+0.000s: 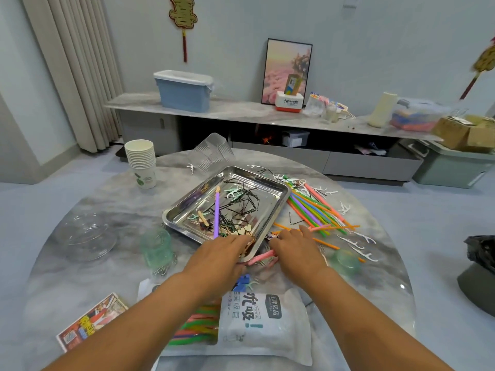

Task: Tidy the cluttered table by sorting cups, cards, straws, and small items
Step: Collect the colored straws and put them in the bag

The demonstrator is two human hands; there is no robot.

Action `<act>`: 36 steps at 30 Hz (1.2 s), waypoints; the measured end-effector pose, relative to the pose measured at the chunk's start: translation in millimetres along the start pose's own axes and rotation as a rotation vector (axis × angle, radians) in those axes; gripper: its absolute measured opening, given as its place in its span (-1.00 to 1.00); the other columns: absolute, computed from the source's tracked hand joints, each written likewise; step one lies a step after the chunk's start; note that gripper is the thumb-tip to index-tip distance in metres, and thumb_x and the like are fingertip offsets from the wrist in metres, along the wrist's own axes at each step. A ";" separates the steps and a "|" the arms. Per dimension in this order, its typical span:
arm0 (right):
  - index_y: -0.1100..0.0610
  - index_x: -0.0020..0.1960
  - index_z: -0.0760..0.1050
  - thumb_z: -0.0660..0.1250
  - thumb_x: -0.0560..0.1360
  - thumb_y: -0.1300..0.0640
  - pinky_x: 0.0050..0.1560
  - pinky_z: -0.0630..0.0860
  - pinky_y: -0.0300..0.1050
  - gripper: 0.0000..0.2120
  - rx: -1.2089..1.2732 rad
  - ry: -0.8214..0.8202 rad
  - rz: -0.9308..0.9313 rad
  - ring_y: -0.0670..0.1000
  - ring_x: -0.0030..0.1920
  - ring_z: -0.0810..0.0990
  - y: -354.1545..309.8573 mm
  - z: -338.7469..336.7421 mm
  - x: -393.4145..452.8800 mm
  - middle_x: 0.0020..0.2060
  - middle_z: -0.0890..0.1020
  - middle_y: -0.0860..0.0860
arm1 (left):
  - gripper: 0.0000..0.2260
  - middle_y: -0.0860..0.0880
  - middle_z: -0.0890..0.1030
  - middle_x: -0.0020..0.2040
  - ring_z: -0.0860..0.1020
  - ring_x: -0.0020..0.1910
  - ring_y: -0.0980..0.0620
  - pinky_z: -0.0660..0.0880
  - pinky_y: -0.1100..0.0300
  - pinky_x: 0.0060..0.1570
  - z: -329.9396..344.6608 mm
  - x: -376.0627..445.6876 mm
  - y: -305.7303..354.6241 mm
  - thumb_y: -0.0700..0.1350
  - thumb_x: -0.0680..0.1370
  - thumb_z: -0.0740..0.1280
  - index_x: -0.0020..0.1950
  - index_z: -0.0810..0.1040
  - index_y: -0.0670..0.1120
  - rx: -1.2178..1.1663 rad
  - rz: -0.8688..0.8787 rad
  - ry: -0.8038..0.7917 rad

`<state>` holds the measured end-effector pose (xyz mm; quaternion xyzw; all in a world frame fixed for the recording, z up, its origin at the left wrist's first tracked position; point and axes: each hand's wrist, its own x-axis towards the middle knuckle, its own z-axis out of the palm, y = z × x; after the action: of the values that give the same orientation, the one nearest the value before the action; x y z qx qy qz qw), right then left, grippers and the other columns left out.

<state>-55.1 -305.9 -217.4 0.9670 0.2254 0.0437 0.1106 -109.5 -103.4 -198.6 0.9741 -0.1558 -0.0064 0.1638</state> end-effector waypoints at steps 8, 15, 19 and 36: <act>-0.02 0.23 0.55 0.29 0.58 0.19 0.54 -0.14 0.33 -0.75 -0.065 -0.091 0.119 0.11 0.42 0.36 10.2 6.0 13.4 0.27 0.47 0.03 | -0.80 -0.01 0.66 0.10 0.51 0.19 -0.06 0.39 0.01 0.22 1.8 6.0 -10.3 -0.05 0.62 0.34 0.25 0.56 0.09 0.330 -0.075 -0.024; 0.00 0.34 0.47 0.30 0.58 0.11 0.55 -0.17 0.37 -0.67 -0.166 -0.193 0.045 0.20 0.48 0.28 18.1 8.0 23.5 0.33 0.43 0.10 | -0.71 -0.08 0.57 0.08 0.37 0.01 -0.02 0.45 0.10 0.14 1.3 12.3 -16.0 0.13 0.61 0.30 0.19 0.62 -0.01 0.239 -0.166 -0.087; 0.02 0.29 0.48 0.33 0.57 0.10 0.55 -0.09 0.37 -0.71 -0.213 -0.245 -0.032 0.21 0.32 0.47 32.6 7.1 31.8 0.21 0.53 0.12 | -0.83 -0.07 0.60 0.06 0.45 0.03 -0.03 0.47 0.11 0.12 3.7 13.0 -13.0 -0.04 0.65 0.31 0.17 0.61 -0.06 0.332 -0.161 -0.085; -0.03 0.39 0.34 0.34 0.55 0.04 0.57 0.04 0.13 -0.56 -0.100 -0.056 -0.269 0.12 0.12 0.63 57.5 16.3 51.6 0.08 0.62 0.01 | -0.81 -0.15 0.57 0.16 0.53 0.16 -0.10 0.53 0.06 0.22 9.5 11.9 -7.4 -0.28 0.64 0.26 0.24 0.54 -0.17 0.359 -0.166 -0.070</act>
<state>17.7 -336.3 -218.0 0.9221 0.3475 0.0126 0.1699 -96.6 -103.4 -209.6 0.9964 -0.0790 -0.0258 -0.0192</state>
